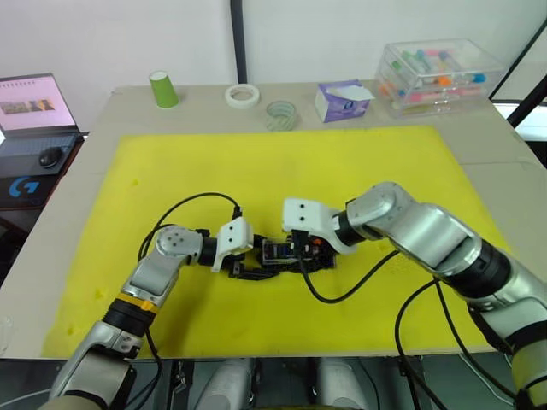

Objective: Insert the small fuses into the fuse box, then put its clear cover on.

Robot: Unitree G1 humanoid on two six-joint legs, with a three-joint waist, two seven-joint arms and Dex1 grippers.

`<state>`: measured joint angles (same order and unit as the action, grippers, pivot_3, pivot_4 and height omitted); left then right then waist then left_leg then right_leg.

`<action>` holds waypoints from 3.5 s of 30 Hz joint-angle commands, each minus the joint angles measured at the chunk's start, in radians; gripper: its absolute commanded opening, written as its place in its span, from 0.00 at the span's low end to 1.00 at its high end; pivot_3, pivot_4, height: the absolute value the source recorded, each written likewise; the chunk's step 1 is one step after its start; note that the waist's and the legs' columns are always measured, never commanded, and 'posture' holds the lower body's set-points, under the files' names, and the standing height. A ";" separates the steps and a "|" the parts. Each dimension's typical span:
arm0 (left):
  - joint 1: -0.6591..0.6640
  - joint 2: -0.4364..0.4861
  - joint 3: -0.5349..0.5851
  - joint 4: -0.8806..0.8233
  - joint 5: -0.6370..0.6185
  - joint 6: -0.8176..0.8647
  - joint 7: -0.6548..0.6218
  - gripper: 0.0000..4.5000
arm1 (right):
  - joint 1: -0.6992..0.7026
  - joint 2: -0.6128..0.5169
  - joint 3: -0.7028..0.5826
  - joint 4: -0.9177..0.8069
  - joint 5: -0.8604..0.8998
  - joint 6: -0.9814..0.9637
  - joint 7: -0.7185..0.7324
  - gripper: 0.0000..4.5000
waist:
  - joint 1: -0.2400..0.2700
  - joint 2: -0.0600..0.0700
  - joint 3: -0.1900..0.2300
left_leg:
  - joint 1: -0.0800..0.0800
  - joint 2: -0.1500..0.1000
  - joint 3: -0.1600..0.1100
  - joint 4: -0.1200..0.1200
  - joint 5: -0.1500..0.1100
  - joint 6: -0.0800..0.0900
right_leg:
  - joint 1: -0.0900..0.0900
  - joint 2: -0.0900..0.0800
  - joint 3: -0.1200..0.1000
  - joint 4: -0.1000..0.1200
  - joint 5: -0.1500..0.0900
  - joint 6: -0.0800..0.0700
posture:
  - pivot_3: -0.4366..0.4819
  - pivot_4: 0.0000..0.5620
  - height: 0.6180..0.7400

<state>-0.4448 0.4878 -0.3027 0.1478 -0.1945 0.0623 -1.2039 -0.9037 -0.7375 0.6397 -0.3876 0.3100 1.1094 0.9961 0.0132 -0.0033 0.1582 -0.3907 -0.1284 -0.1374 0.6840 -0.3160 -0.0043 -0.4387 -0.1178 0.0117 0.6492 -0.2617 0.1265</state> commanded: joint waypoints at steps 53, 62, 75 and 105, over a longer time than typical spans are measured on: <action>0.014 -0.009 -0.012 -0.001 0.028 0.024 0.016 0.61 | -0.027 -0.012 -0.068 0.014 -0.008 -0.063 0.058 0.78 | 0.001 0.000 0.000 | 0.000 0.000 0.000 0.000 0.000 0.000 | 0.000 0.000 0.000 0.000 0.000 0.000 | 0.48 0.27 1.00; 0.014 -0.012 -0.015 0.000 0.033 0.018 0.016 0.61 | -0.023 -0.012 -0.069 0.023 -0.023 -0.075 0.071 0.78 | 0.001 0.000 0.000 | 0.000 0.000 0.000 0.000 0.000 0.000 | 0.000 0.000 0.000 0.000 0.000 0.000 | 0.48 0.27 1.00; 0.015 -0.010 -0.014 0.001 0.033 0.019 0.015 0.61 | -0.044 -0.036 -0.262 -0.026 0.116 -0.048 0.133 0.78 | 0.002 0.000 0.000 | 0.000 0.000 0.000 0.000 0.000 0.000 | 0.000 0.000 0.000 0.000 0.000 0.000 | 0.48 0.27 1.00; 0.004 -0.006 -0.016 0.018 0.039 0.015 0.006 0.61 | 0.321 0.023 -0.175 0.150 -0.015 -0.371 0.060 0.00 | 0.000 -0.001 -0.001 | 0.001 0.000 -0.002 0.000 0.000 0.000 | 0.003 0.000 -0.001 -0.001 0.000 0.000 | 0.48 0.27 1.00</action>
<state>-0.4455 0.4763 -0.3027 0.1495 -0.1803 0.0732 -1.1988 -0.6082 -0.6934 0.3609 -0.2865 0.4024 0.7804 1.0560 0.0135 -0.0048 0.1572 -0.3895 -0.1289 -0.1391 0.6845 -0.3160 -0.0043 -0.4357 -0.1181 0.0109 0.6486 -0.2617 0.1266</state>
